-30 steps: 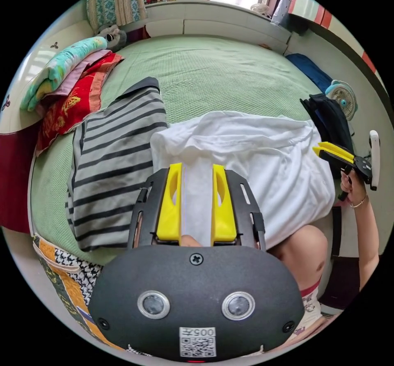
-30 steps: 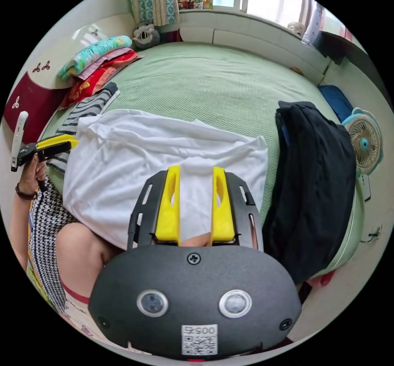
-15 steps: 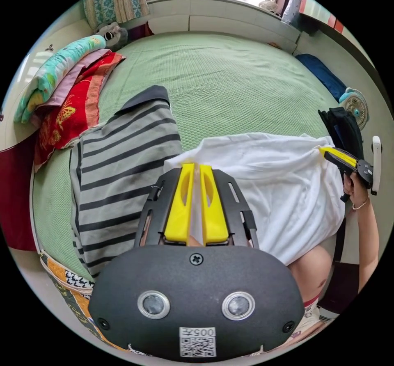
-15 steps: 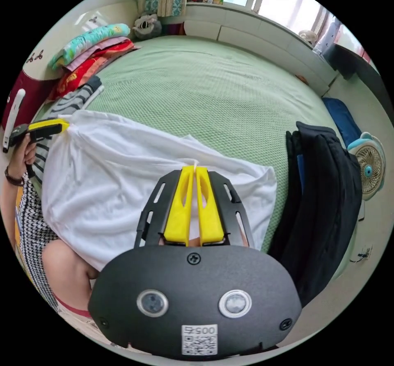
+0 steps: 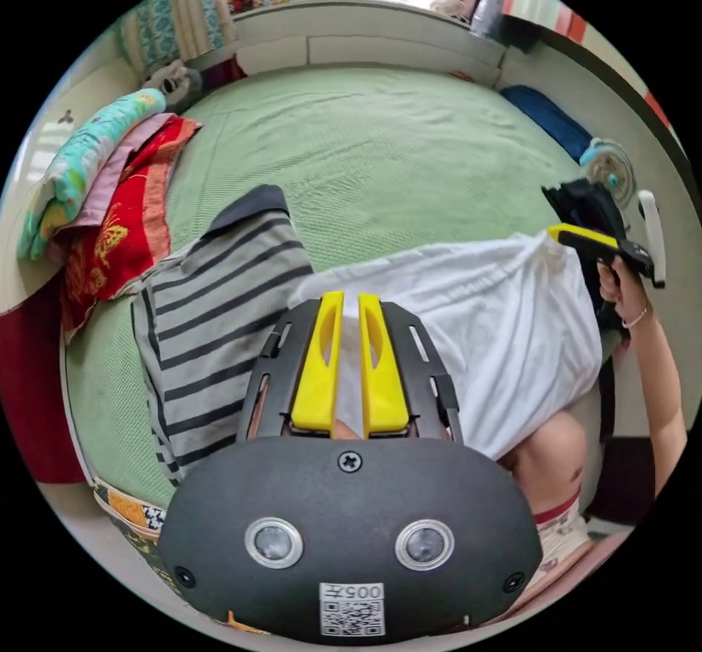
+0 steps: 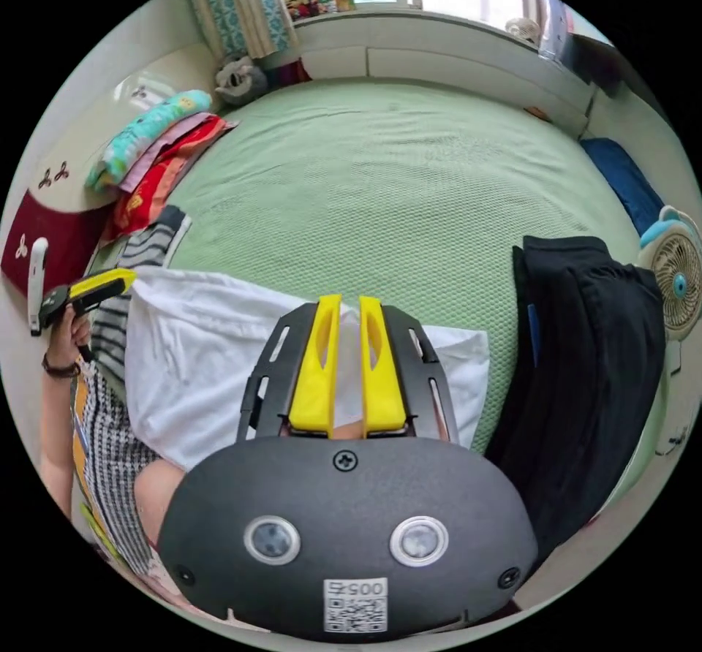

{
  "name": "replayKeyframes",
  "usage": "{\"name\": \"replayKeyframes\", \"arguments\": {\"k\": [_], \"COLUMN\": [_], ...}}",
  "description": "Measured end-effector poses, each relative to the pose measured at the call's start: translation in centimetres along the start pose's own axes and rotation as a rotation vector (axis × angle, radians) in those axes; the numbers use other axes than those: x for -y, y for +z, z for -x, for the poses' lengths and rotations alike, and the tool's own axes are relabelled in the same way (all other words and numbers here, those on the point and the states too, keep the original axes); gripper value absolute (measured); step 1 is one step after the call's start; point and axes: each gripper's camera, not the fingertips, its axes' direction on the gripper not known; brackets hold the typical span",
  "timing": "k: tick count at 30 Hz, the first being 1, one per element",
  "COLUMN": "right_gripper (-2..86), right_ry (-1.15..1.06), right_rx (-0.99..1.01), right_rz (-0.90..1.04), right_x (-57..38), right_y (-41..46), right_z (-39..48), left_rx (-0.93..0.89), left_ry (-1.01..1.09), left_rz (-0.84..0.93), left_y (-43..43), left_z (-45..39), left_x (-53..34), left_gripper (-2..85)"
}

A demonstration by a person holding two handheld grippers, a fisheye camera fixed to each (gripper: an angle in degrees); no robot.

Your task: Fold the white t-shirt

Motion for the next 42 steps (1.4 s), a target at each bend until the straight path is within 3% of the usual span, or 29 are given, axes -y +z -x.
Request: {"name": "replayKeyframes", "arguments": {"k": [8, 13, 18, 24, 33, 42], "right_gripper": [5.1, 4.9, 4.4, 4.4, 5.6, 5.1], "right_ry": [-0.196, -0.153, -0.009, 0.004, 0.011, 0.112], "right_rx": [-0.011, -0.029, -0.029, -0.017, -0.082, -0.154], "right_rz": [0.083, 0.14, 0.087, 0.024, -0.023, -0.106], "right_x": [-1.0, 1.8, 4.9, 3.1, -6.9, -16.5], "right_y": [3.1, 4.8, 3.9, 1.3, -7.6, -18.5], "right_z": [5.4, 6.0, 3.8, 2.2, -2.8, -8.5], "left_rx": [0.003, -0.005, 0.061, 0.068, 0.038, -0.148], "left_ry": [0.042, -0.032, -0.08, -0.087, 0.089, 0.361], "left_rz": [0.078, 0.05, 0.022, -0.037, -0.046, -0.1], "left_y": [3.1, 3.2, 2.7, 1.3, -2.5, -7.7], "left_z": [-3.9, -3.6, -3.7, -5.6, -16.3, -36.5], "left_x": [0.7, 3.3, 4.9, 3.7, -1.1, -5.9], "left_gripper": [6.0, 5.3, 5.1, 5.4, 8.2, 10.3]}}
